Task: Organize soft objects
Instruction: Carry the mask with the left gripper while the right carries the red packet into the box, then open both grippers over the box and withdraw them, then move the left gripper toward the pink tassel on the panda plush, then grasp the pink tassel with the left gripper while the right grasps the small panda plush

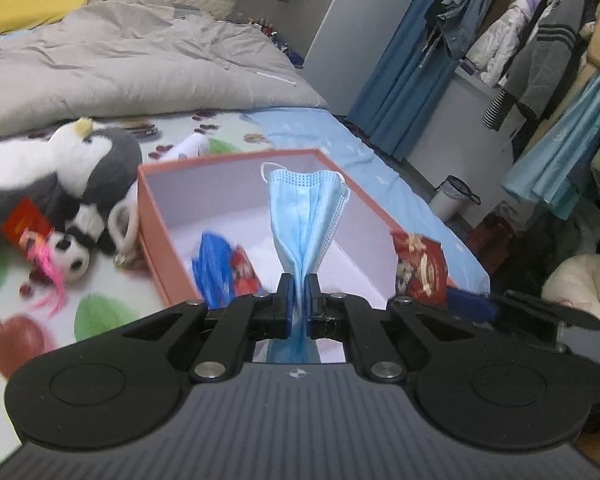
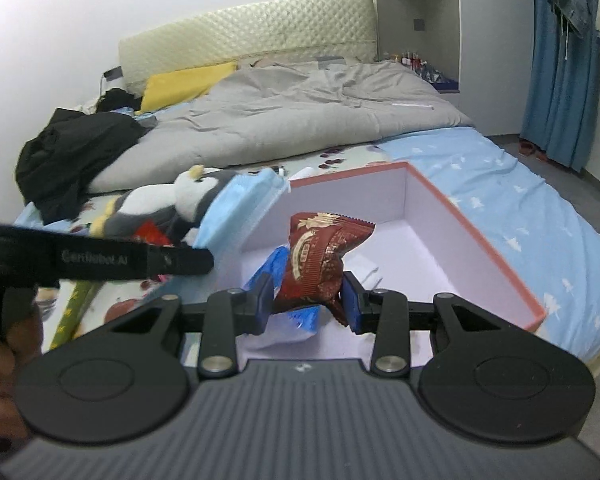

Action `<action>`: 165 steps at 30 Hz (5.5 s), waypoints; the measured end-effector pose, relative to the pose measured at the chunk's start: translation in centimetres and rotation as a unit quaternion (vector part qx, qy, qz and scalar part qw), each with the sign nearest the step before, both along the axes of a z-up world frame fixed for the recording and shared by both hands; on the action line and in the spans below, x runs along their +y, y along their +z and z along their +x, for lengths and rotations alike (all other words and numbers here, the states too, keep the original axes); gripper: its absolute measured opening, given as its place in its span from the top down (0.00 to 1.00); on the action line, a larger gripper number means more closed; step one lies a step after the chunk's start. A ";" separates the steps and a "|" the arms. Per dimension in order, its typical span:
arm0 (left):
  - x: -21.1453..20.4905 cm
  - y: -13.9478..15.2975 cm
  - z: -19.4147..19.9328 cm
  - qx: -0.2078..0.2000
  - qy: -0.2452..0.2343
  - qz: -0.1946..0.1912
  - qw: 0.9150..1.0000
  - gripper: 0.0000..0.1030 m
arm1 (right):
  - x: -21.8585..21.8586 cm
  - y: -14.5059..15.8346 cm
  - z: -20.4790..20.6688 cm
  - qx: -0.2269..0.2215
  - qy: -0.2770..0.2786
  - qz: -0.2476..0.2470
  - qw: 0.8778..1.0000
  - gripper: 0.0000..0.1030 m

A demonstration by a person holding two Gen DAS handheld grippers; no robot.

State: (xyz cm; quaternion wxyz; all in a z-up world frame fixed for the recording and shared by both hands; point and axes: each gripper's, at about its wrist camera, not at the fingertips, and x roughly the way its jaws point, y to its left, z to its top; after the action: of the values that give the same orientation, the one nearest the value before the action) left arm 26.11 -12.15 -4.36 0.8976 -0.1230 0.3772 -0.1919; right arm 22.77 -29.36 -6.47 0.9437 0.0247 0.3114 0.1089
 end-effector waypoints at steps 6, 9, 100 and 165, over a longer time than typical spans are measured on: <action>-0.9 0.2 6.2 0.023 -0.004 0.005 1.000 0.93 | -1.4 -1.1 4.8 0.039 -0.020 0.006 0.999 0.61; -1.1 -0.5 8.8 0.044 0.001 0.014 0.999 0.93 | -2.4 -2.2 7.1 0.063 -0.031 0.011 0.997 0.61; 16.7 -5.5 -16.0 0.039 0.140 0.020 0.989 0.62 | 13.1 -5.9 -8.6 0.038 0.104 0.005 0.994 0.46; 25.9 -16.2 7.9 0.052 0.211 -0.153 0.964 0.70 | 22.9 -15.3 14.9 0.066 0.119 0.046 0.990 0.48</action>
State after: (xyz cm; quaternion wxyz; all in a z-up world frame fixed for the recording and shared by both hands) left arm 33.97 13.75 -20.59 0.8675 -0.3457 0.3545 -0.0469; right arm 37.71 -6.49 -21.76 0.8995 0.0379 0.3680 0.2325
